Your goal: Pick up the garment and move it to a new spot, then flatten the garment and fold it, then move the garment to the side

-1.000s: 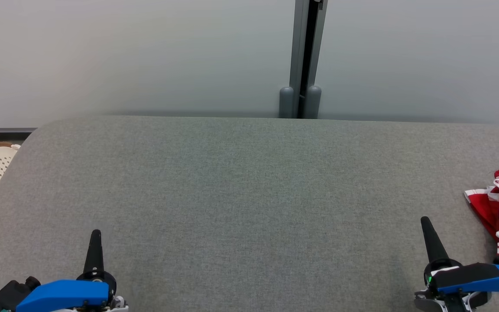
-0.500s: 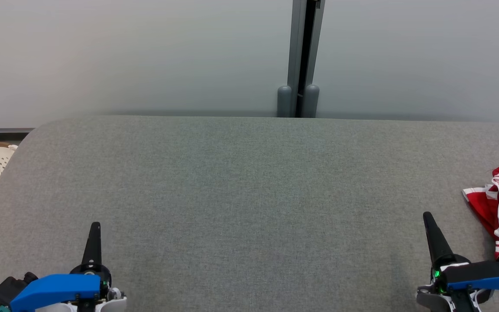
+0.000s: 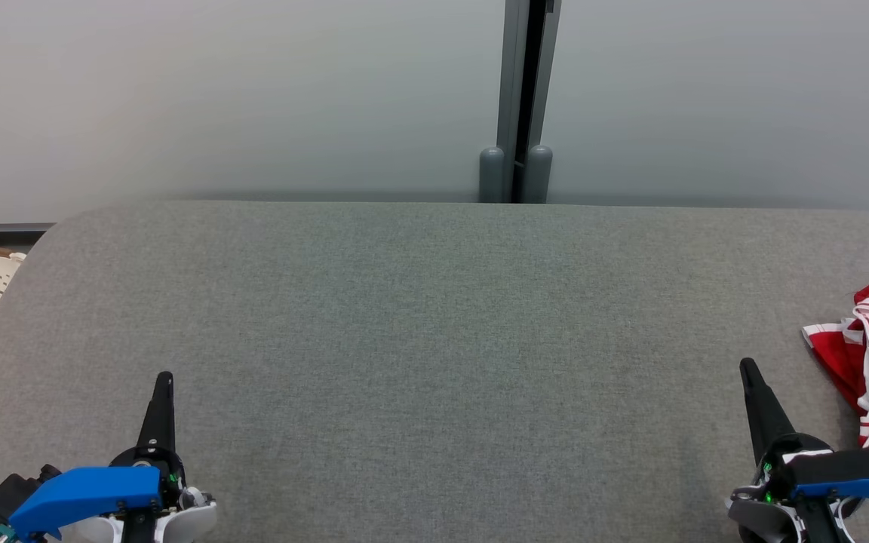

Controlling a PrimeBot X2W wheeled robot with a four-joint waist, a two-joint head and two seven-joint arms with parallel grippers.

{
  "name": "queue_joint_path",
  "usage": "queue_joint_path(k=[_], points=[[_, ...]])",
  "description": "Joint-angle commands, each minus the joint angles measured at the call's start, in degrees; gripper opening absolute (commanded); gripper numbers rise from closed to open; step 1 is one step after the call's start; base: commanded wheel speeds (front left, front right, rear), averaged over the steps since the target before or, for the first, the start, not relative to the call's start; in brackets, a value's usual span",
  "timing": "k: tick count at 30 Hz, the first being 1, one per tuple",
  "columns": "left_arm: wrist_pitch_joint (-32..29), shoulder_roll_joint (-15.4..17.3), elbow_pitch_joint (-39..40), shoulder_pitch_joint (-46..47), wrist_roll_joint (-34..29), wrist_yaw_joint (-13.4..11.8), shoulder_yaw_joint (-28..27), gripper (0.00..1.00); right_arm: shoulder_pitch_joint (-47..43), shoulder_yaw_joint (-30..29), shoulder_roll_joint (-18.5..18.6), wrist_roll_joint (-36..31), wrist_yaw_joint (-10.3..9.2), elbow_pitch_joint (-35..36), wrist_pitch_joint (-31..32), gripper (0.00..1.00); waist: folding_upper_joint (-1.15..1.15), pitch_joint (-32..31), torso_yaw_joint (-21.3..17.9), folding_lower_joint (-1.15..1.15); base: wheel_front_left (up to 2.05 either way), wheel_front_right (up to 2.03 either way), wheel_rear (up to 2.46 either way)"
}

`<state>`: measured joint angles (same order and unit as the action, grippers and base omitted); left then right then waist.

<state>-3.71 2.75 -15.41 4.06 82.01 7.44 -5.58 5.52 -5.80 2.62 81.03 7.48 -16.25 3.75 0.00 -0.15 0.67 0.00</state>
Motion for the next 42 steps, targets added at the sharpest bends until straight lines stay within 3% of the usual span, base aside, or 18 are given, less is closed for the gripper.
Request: queue_joint_path(k=[1,27,42], points=[[-0.39,0.18,0.59,1.37,1.30,0.07,-0.43,0.00,0.86,-0.16,0.38,1.53,0.02,0.71,0.41,0.00,0.00,0.02,-0.05,0.00,0.00,0.00,0.00],[-3.07,0.19,1.59,2.64,10.71,0.08,-1.07,0.00,1.06,-0.87,0.42,11.71,0.02,2.47,3.05,0.00,0.00,0.33,-0.66,0.00,0.00,0.00,0.00],[-3.06,0.19,1.54,2.51,10.46,0.08,-1.04,0.00,1.06,-0.84,0.41,11.45,0.02,2.44,3.03,0.00,0.00,0.33,-0.67,0.00,0.00,0.00,0.00]])
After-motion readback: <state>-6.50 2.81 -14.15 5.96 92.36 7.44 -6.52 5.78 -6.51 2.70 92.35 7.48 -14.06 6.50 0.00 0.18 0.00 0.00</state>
